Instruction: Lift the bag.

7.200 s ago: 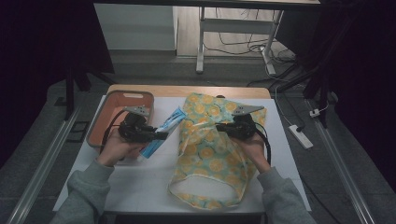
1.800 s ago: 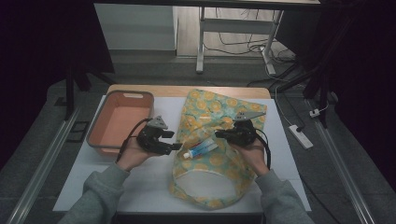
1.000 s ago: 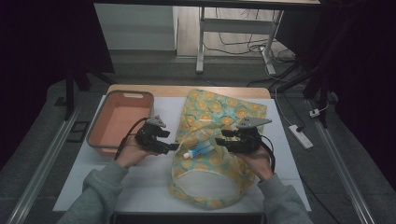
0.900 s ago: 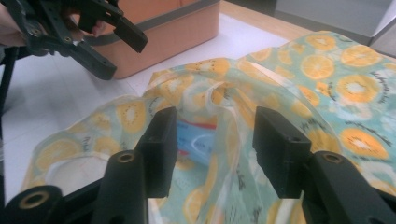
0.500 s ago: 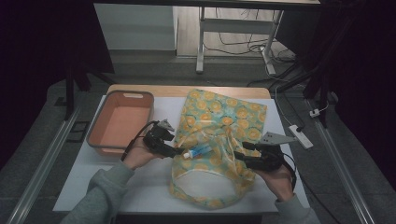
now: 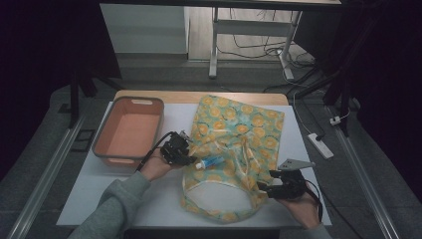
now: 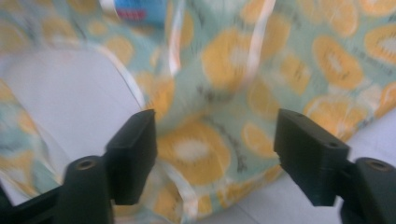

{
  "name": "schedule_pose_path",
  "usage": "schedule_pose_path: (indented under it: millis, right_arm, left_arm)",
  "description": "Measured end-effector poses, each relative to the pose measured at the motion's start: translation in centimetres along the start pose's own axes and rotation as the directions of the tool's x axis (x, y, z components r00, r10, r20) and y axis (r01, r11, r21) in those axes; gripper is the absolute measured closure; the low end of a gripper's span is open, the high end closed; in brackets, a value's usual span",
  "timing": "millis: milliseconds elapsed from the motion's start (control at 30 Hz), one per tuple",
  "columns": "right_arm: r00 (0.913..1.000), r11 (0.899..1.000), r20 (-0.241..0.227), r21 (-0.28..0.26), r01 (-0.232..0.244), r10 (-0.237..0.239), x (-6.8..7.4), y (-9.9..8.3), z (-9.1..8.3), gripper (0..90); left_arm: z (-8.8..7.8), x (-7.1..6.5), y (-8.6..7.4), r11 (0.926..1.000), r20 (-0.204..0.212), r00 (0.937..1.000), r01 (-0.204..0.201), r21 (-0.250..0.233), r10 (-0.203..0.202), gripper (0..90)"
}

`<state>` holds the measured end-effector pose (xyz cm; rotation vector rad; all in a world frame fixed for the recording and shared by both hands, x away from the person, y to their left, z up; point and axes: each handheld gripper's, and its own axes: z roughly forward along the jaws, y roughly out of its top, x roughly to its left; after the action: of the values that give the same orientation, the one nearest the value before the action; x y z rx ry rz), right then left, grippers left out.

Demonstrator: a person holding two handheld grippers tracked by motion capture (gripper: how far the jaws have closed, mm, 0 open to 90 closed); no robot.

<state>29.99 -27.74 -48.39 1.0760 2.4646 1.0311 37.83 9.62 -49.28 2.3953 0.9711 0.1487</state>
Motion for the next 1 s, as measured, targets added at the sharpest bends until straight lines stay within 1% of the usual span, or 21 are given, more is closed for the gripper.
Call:
schedule_pose_path:
  millis: [67, 100, 167, 200, 267, 333, 400, 433, 500, 533, 567, 600, 633, 667, 700, 733, 800, 833, 900, 1000]
  right_arm:
    - [0.9998, 0.999, 0.009, 0.046, 0.018, -0.019, 0.0, -0.4, 0.5, 25.1]
    - [0.9999, 0.998, 0.006, 0.063, 0.01, -0.01, 0.0, -0.6, 0.6, 24.6]
    - [1.0, 0.997, 0.003, 0.076, -0.004, 0.004, -0.1, -1.1, 0.8, 23.9]
    - [1.0, 0.996, 0.004, 0.084, -0.005, 0.005, -0.2, -1.4, 0.9, 23.6]
    - [1.0, 0.995, 0.004, 0.102, 0.0, 0.0, -0.1, -1.8, 1.0, 23.3]
    - [0.9998, 0.993, 0.019, 0.115, 0.009, -0.011, 0.0, -2.0, 1.2, 24.6]
    - [0.9991, 0.993, 0.031, 0.119, 0.027, -0.031, 0.0, -2.1, 1.5, 30.8]
    - [0.9991, 0.992, 0.029, 0.122, 0.029, -0.032, 0.0, -2.1, 1.6, 35.7]
    - [0.9983, 0.991, 0.048, 0.132, 0.028, -0.035, 0.1, -2.1, 1.8, 46.0]
    - [0.997, 0.991, 0.064, 0.131, 0.036, -0.045, 0.1, -2.0, 1.8, 52.4]
    - [0.9963, 0.991, 0.075, 0.131, 0.032, -0.042, 0.0, -2.0, 1.8, 61.5]
    - [0.9969, 0.992, 0.074, 0.128, 0.018, -0.028, -0.1, -1.9, 1.7, 71.3]
    - [0.9979, 0.992, 0.063, 0.123, 0.007, -0.015, -0.3, -1.9, 1.7, 77.8]
    - [0.9984, 0.993, 0.056, 0.122, 0.004, -0.011, -0.4, -1.9, 1.6, 82.8]
    - [0.9984, 0.993, 0.054, 0.116, 0.008, -0.014, -0.5, -1.9, 1.6, 85.0]
    - [0.9985, 0.994, 0.052, 0.106, 0.011, -0.016, -0.5, -1.8, 1.5, 86.7]
    - [0.9988, 0.997, 0.042, 0.071, 0.023, -0.026, -0.5, -1.5, 1.0, 87.8]
    - [0.9986, 0.998, 0.045, 0.055, 0.024, -0.027, -0.4, -1.3, 0.7, 88.2]
    - [0.9989, 1.0, 0.039, -0.001, 0.026, -0.026, -0.4, -0.9, 0.0, 88.6]
    - [0.9994, 0.997, 0.031, -0.074, 0.017, -0.014, -0.3, -0.3, -1.2, 88.9]
  left_arm:
    - [0.1, 0.1, -0.1, 0.9999, 0.004, 1.0, -0.002, 0.013, 0.002, 72.6]
    - [0.1, 0.1, -0.1, 0.9998, 0.007, 1.0, -0.001, 0.019, 0.001, 77.1]
    - [0.2, 0.2, -0.1, 0.9997, 0.014, 0.9999, -0.002, 0.023, 0.001, 83.0]
    - [0.2, 0.2, -0.2, 0.9997, 0.017, 0.9999, -0.001, 0.023, 0.001, 85.3]
    - [0.0, 0.3, -0.2, 0.9998, 0.025, 0.9997, -0.001, 0.02, 0.001, 86.3]
    - [-0.2, 0.4, -0.3, 0.9998, 0.031, 0.9995, -0.002, 0.018, 0.001, 86.7]
    - [-0.5, 0.4, -0.4, 1.0, 0.038, 0.9993, 0.003, 0.008, -0.003, 86.8]
    - [-0.6, 0.4, -0.4, 1.0, 0.041, 0.9992, 0.001, 0.005, -0.002, 86.9]
    - [-0.9, 0.4, -0.5, 1.0, 0.048, 0.9988, -0.001, -0.004, 0.002, 87.0]
    - [-1.0, 0.4, -0.5, 1.0, 0.054, 0.9985, -0.003, -0.006, 0.004, 87.1]
    - [-1.1, 0.4, -0.6, 1.0, 0.059, 0.9983, -0.004, -0.009, 0.004, 87.1]
    - [-1.2, 0.3, -0.6, 0.9999, 0.061, 0.9981, -0.009, -0.009, 0.009, 87.1]
    - [-1.3, 0.3, -0.6, 0.9999, 0.061, 0.9981, -0.009, -0.011, 0.01, 87.2]
    - [-1.4, 0.3, -0.7, 0.9999, 0.068, 0.9977, -0.01, -0.013, 0.011, 87.2]
    - [-1.5, 0.2, -0.7, 0.9998, 0.072, 0.9973, -0.009, -0.017, 0.01, 87.3]
    - [-1.7, 0.2, -0.8, 0.9998, 0.077, 0.9969, -0.009, -0.02, 0.011, 87.3]
    - [-2.1, 0.2, -1.0, 0.9995, 0.089, 0.9959, -0.01, -0.029, 0.013, 87.4]
    - [-2.3, 0.2, -1.1, 0.9993, 0.093, 0.9955, -0.01, -0.035, 0.014, 87.4]
    - [-2.8, 0.1, -1.3, 0.9988, 0.097, 0.9951, -0.011, -0.047, 0.016, 87.4]
    - [-3.4, 0.0, -1.7, 0.9982, 0.107, 0.994, -0.014, -0.058, 0.02, 87.5]
